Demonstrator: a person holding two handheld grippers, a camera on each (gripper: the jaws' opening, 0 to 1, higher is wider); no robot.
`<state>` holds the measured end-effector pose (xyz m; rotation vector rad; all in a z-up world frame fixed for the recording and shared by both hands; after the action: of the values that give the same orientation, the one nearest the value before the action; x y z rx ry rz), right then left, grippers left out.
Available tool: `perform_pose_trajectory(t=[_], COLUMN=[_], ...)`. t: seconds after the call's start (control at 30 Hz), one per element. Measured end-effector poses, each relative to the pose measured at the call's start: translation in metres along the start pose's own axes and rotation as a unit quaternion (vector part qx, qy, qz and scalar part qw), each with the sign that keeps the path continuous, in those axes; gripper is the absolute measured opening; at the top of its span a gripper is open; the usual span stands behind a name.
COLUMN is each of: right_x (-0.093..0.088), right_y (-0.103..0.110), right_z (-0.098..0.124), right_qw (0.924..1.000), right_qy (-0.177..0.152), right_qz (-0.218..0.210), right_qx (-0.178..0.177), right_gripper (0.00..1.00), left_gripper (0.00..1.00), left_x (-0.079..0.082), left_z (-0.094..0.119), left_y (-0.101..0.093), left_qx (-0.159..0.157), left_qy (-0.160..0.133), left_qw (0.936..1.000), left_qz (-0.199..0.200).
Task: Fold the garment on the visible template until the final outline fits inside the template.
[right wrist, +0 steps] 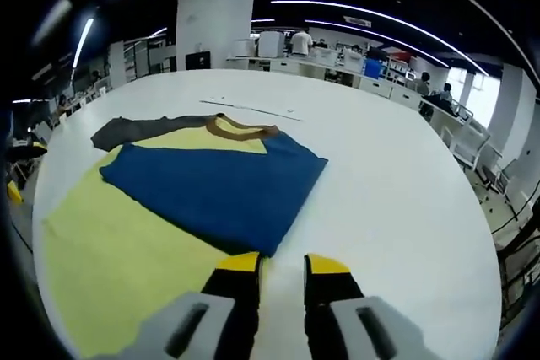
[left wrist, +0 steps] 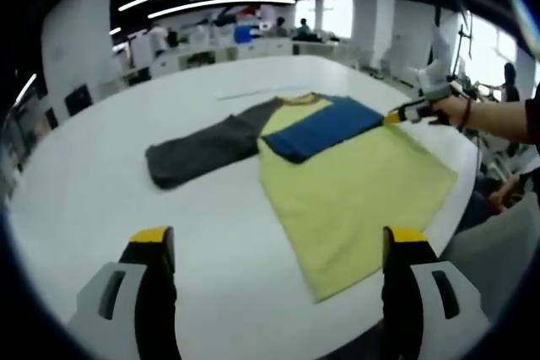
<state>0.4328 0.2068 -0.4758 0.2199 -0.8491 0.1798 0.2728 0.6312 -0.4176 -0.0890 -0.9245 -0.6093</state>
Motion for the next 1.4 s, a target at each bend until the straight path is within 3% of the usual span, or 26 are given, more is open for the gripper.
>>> perform_pose_trajectory(t=[0.2, 0.37, 0.53, 0.9, 1.4], right_x=[-0.004, -0.002, -0.002, 0.000, 0.001], right_y=[0.002, 0.000, -0.008, -0.002, -0.017], right_z=[-0.009, -0.008, -0.001, -0.003, 0.000], right_qw=[0.9975, 0.9981, 0.9986, 0.9984, 0.9982], right_qy=[0.007, 0.007, 0.017, 0.031, 0.046], right_qz=[-0.062, -0.053, -0.050, -0.029, -0.015], right_qx=[0.032, 0.029, -0.010, -0.038, -0.036], right_gripper=[0.01, 0.00, 0.00, 0.00, 0.00], left_gripper=[0.99, 0.98, 0.98, 0.98, 0.97], left_x=[-0.001, -0.002, -0.003, -0.006, -0.005], left_z=[0.000, 0.000, 0.000, 0.002, 0.000], left_y=[0.001, 0.001, 0.000, 0.002, 0.019], left_qx=[0.002, 0.002, 0.002, 0.003, 0.014], left_qy=[0.004, 0.006, 0.008, 0.011, 0.012], left_qw=[1.0000, 1.0000, 1.0000, 0.9999, 0.9997], left_qz=[0.001, 0.003, 0.005, 0.005, 0.016])
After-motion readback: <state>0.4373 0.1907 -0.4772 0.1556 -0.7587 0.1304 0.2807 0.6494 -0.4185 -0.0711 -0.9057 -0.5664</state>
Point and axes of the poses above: the point that each gripper's makers call its tool centre point, and the gripper's own axes: z roughly backward along the fingers, y roughly to its left, x roughly out of its top, the point moved 8 cm from there along z, roughly backward along the fingers, and after that the axes turned 14 degrees about -z, right-handed, at the moved point
